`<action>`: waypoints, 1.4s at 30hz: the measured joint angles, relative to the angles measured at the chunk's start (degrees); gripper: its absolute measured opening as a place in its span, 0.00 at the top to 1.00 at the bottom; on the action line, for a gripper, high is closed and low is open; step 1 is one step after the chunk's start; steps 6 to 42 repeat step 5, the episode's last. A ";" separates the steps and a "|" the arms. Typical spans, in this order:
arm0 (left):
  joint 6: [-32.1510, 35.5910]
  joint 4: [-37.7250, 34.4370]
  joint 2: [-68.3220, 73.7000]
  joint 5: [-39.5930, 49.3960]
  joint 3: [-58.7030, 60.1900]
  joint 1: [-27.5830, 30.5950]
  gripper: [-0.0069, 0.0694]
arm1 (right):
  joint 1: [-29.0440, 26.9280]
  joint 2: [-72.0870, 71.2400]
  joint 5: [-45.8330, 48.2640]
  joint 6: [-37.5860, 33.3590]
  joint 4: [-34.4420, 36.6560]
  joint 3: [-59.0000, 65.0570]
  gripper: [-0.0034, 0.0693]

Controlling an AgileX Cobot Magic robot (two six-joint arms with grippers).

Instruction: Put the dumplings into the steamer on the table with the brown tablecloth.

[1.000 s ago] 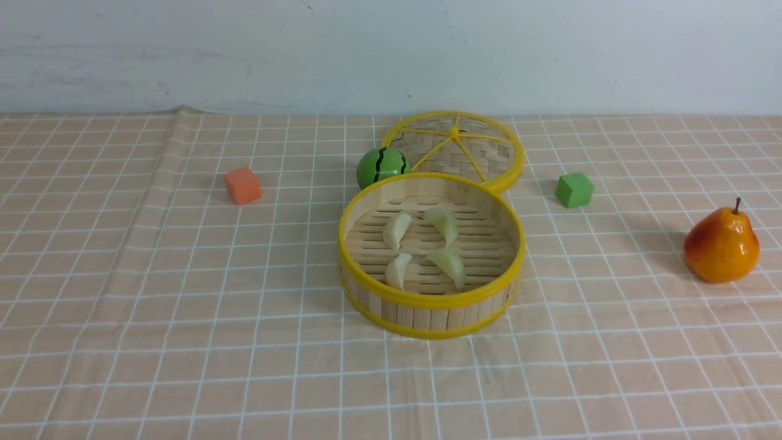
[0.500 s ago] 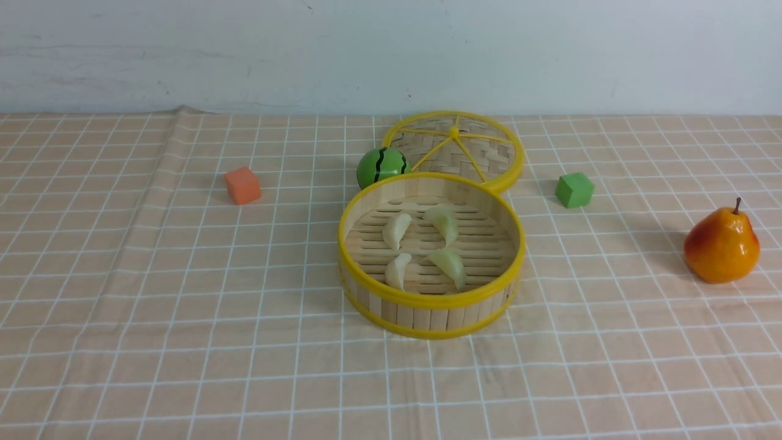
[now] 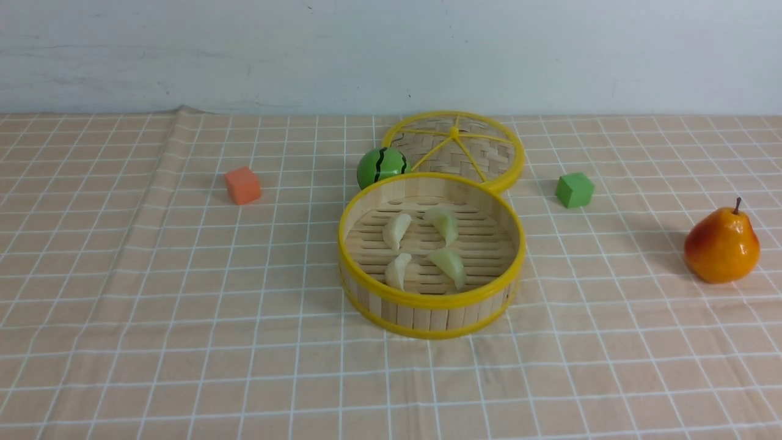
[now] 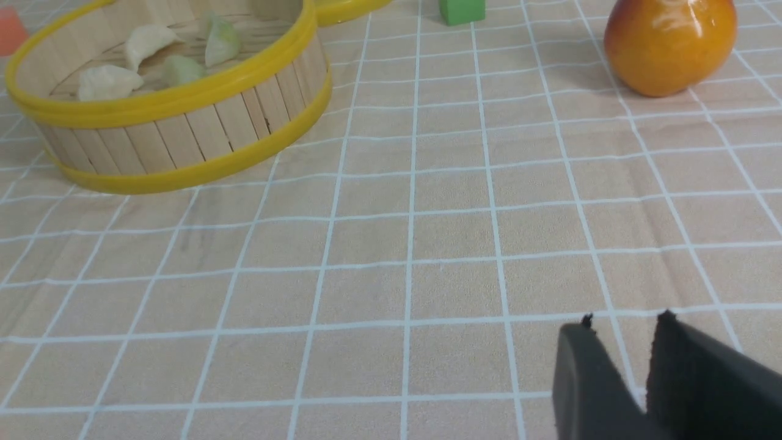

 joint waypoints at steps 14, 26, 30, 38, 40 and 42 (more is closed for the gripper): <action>0.00 0.00 0.00 0.00 0.00 0.00 0.89 | 0.00 0.00 0.00 0.00 0.00 0.00 0.71; 0.00 0.00 0.00 0.00 0.00 0.00 0.89 | 0.00 0.00 0.00 0.00 0.00 0.00 0.71; 0.00 0.00 0.00 0.00 0.00 0.00 0.89 | 0.00 0.00 0.00 0.00 0.00 0.00 0.71; 0.00 0.00 0.00 0.00 0.00 0.00 0.89 | 0.00 0.00 0.00 0.00 0.00 0.00 0.71; 0.00 0.00 0.00 0.00 0.00 0.00 0.89 | 0.00 0.00 0.00 0.00 0.00 0.00 0.71; 0.00 0.00 0.00 0.00 0.00 0.00 0.89 | 0.00 0.00 0.00 0.00 0.00 0.00 0.71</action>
